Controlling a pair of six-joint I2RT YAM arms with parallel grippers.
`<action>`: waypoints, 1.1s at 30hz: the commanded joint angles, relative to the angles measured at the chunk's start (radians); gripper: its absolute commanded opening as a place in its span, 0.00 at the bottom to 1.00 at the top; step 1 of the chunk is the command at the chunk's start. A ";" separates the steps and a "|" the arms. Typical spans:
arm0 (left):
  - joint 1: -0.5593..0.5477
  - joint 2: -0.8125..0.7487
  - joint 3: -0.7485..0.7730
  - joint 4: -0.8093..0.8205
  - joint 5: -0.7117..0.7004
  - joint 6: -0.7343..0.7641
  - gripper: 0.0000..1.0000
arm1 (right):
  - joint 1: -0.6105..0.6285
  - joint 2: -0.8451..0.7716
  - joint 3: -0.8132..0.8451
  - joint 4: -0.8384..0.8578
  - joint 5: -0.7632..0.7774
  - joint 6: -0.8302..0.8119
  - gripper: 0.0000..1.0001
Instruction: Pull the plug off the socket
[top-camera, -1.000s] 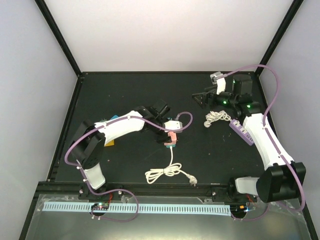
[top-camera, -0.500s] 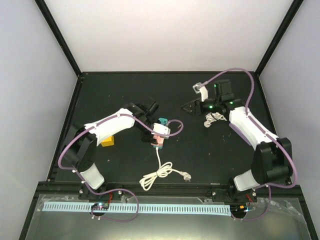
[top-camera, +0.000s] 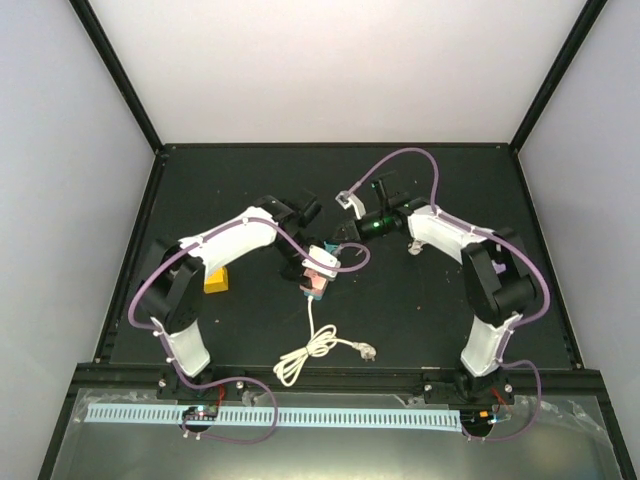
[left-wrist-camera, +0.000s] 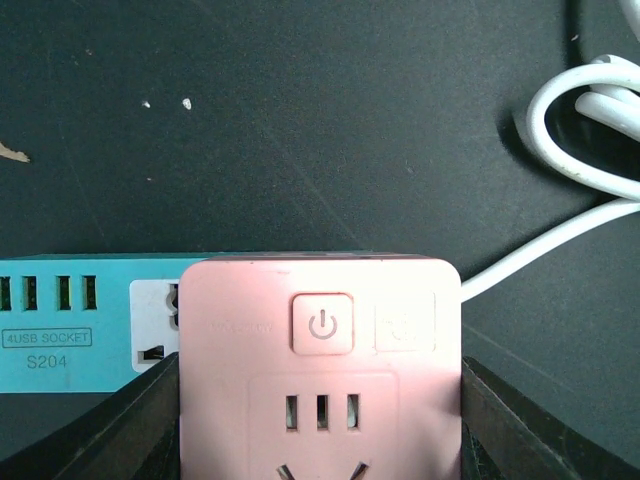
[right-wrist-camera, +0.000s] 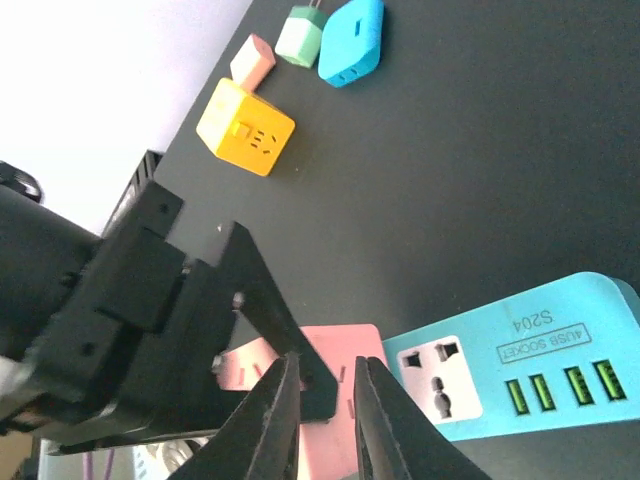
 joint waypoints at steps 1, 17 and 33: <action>0.002 0.063 0.042 -0.092 0.014 0.037 0.30 | 0.003 0.074 0.045 0.040 -0.055 0.039 0.17; 0.003 0.107 0.085 -0.121 -0.001 0.008 0.29 | 0.021 0.286 0.077 0.057 -0.071 0.016 0.10; 0.005 0.095 0.165 -0.197 0.053 -0.036 0.28 | 0.020 0.390 0.102 -0.036 0.080 -0.049 0.10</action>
